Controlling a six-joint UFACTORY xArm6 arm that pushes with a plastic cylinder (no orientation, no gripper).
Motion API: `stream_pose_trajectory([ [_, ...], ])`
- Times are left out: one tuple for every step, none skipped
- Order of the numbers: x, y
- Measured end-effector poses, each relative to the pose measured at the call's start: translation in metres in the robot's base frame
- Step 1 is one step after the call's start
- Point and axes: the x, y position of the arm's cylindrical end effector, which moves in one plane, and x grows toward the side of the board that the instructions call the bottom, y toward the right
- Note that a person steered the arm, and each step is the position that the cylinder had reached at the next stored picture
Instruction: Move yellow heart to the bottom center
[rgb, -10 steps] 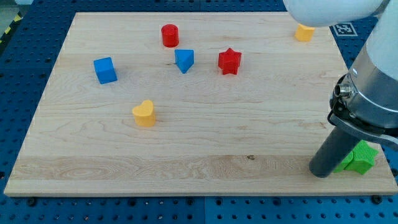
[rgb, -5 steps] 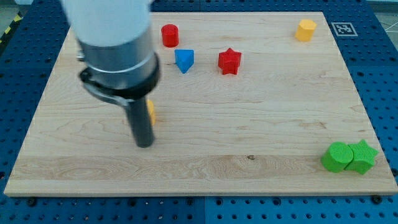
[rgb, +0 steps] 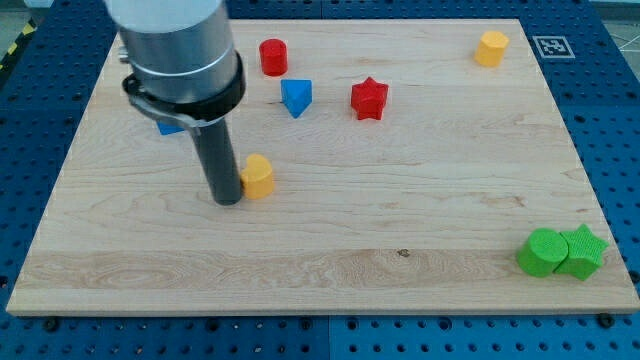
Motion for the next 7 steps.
stream_pose_trajectory([
  [-0.03,0.001],
  [-0.047,0.01],
  [-0.031,0.036],
  [-0.001,0.052],
  [0.022,0.073],
  [0.033,0.08],
  [0.033,0.06],
])
